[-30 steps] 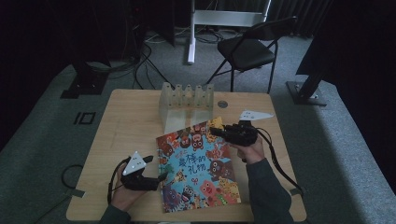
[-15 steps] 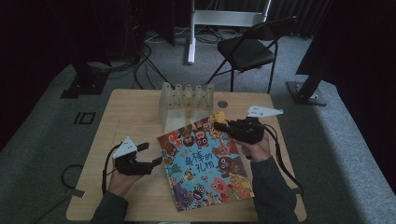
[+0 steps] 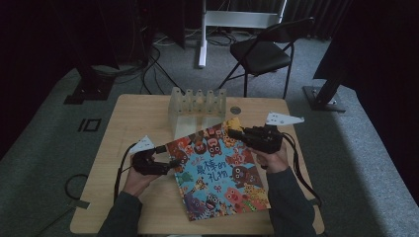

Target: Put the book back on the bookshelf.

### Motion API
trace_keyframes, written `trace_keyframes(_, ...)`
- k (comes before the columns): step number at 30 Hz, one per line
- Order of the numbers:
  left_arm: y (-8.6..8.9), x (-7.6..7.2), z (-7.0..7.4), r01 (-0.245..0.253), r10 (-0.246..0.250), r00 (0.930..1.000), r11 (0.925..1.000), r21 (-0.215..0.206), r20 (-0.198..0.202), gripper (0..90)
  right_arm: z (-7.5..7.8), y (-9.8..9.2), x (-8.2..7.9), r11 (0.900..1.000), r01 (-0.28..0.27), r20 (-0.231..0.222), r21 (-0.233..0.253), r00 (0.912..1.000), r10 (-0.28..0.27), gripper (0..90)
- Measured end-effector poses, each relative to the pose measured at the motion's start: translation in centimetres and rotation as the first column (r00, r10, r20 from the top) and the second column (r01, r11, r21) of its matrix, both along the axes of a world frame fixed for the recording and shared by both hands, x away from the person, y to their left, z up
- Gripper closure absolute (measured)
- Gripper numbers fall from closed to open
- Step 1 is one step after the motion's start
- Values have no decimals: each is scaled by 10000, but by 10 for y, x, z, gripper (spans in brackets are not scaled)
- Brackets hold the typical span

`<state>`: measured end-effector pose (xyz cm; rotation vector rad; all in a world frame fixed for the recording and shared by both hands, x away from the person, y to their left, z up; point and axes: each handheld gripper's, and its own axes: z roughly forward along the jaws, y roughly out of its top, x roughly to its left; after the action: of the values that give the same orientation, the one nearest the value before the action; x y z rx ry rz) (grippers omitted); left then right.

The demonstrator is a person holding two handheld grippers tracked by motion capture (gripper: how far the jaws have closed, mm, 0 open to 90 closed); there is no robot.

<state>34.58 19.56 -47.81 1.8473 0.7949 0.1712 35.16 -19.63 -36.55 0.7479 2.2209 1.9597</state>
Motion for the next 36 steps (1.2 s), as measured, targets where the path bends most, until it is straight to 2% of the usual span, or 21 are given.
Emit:
trace_keyframes(4,-3,6,0,488,-493,9987,9978,-459,-98,113,0,-1,-2,9998,-95,115,179,9999,93,793)
trace_keyframes(5,-3,6,0,488,-493,9987,9978,-459,-98,114,0,-1,-2,9998,-95,115,179,9999,93,793)
trace_keyframes(6,-5,7,0,776,-787,9968,9947,-672,-138,115,0,-2,-2,9994,-185,162,280,9997,181,793)
trace_keyframes(9,-7,9,2,1118,-1129,9935,9920,-594,-160,128,-1,-3,-3,9990,-178,274,402,9995,167,793)
trace_keyframes(11,-6,11,3,1214,-1236,9921,9894,-801,-224,137,-1,-3,-4,9983,-252,263,535,9994,238,793)
trace_keyframes(14,-2,12,5,1318,-1358,9903,9851,-1103,-295,196,-2,-5,-3,9974,-327,306,643,9991,308,790)
trace_keyframes(16,4,13,6,1351,-1413,9894,9798,-1474,-323,279,-4,-8,-2,9958,-446,332,804,9986,420,785)
trace_keyframes(20,6,11,10,1370,-1420,9896,9798,-1459,-248,350,-5,-12,-1,9991,-198,462,385,9988,180,781)
trace_keyframes(23,7,12,11,1444,-1501,9884,9764,-1605,-238,404,-5,-15,0,9997,-152,427,190,9990,143,778)
trace_keyframes(24,9,10,14,1549,-1589,9872,9725,-1737,-96,404,-5,-16,0,9999,-117,368,120,9993,113,774)
trace_keyframes(25,9,10,14,1549,-1589,9872,9725,-1737,-96,469,-5,-19,0,9994,289,261,-170,9993,-284,699)
trace_keyframes(26,9,6,21,1662,-1641,9861,9722,-1650,264,493,-6,-18,0,9944,812,329,-671,9963,-792,658)
trace_keyframes(29,8,3,31,1702,-1638,9849,9748,-1440,552,534,-11,-22,3,9927,989,147,-684,9951,-981,627)
trace_keyframes(31,9,1,37,1701,-1613,9841,9761,-1349,742,561,-11,-22,1,9869,1272,344,-994,9916,-1244,582)
trace_keyframes(32,9,1,37,1701,-1613,9841,9761,-1349,742,572,-11,-22,1,9869,1272,344,-994,9916,-1244,582)
trace_keyframes(34,10,-3,46,1673,-1547,9828,9771,-1312,1011,597,-11,-20,-1,9787,1554,565,-1342,9872,-1490,542)
trace_keyframes(35,10,-3,46,1673,-1547,9828,9771,-1312,1011,608,-11,-20,-1,9787,1554,565,-1342,9872,-1490,542)
trace_keyframes(36,12,-7,53,1670,-1516,9808,9778,-1269,1228,621,-11,-20,-2,9762,1649,654,-1410,9854,-1570,527)
